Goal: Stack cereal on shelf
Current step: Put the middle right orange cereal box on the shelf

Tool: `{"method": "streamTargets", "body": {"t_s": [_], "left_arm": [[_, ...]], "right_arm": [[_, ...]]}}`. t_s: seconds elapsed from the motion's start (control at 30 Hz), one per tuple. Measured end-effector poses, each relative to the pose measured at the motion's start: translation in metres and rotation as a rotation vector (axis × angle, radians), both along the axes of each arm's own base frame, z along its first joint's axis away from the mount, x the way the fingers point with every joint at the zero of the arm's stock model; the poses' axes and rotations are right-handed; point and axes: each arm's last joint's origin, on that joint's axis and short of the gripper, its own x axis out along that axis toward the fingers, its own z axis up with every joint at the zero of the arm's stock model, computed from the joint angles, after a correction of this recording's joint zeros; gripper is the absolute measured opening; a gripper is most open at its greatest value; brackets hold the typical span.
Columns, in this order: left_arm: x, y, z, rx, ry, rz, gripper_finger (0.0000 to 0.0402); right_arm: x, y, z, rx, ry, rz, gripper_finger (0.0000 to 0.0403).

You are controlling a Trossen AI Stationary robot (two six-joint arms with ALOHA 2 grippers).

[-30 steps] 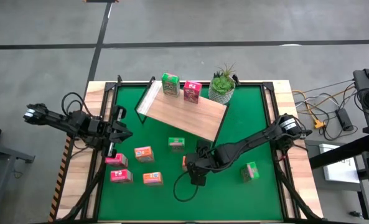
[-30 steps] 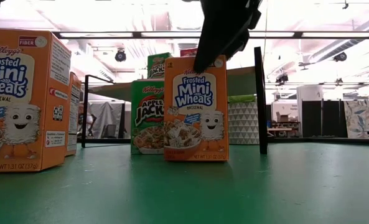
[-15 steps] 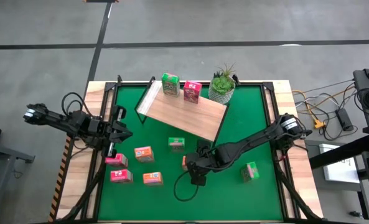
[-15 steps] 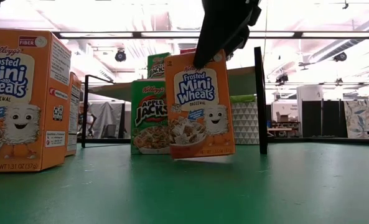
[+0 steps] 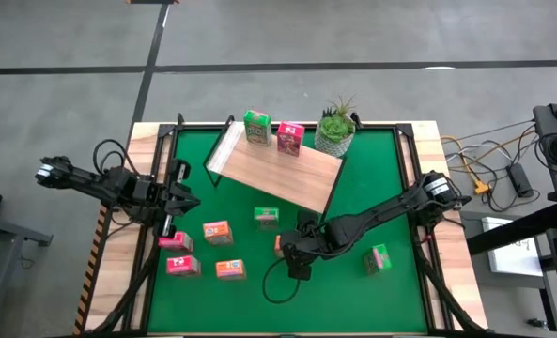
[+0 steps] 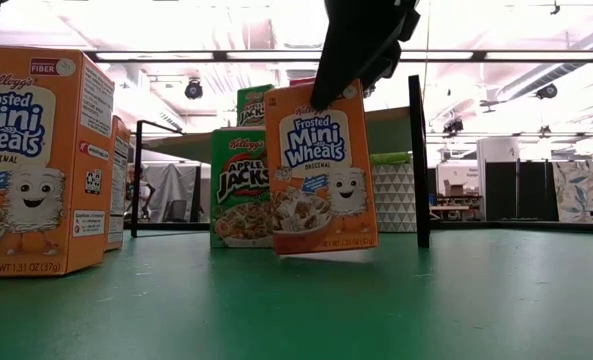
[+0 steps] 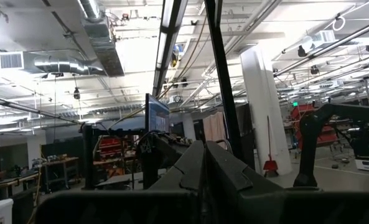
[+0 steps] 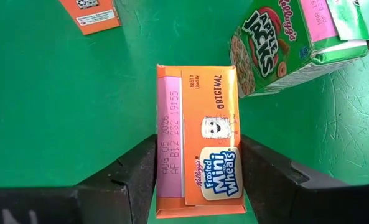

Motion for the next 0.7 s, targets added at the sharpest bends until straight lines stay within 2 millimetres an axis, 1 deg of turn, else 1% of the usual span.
{"method": "streamTargets", "body": {"t_s": [0.2, 0.3, 0.37, 0.53, 0.6, 0.7], "left_arm": [[0.000, 0.000, 0.000, 0.000, 0.000, 0.000, 0.0000], [0.000, 0.000, 0.000, 0.000, 0.000, -0.001, 0.0000], [0.000, 0.000, 0.000, -0.001, 0.001, -0.001, 0.0000], [0.000, 0.000, 0.000, 0.000, 0.001, -0.001, 0.0000], [0.000, 0.000, 0.000, 0.000, 0.001, 0.000, 0.0000], [0.000, 0.000, 0.000, -0.004, 0.002, -0.002, 0.0000]], "right_arm": [[0.000, 0.000, -0.001, -0.002, 0.002, 0.002, 0.0168], [0.000, 0.000, 0.000, -0.003, 0.000, 0.004, 0.0164], [0.000, 0.000, 0.005, 0.001, -0.010, 0.008, 0.0164], [0.003, 0.002, 0.031, 0.049, -0.046, 0.027, 0.0165], [0.002, 0.001, 0.045, 0.055, -0.037, 0.030, 0.0163], [-0.001, -0.003, 0.071, 0.056, -0.030, 0.024, 0.0159]]}}
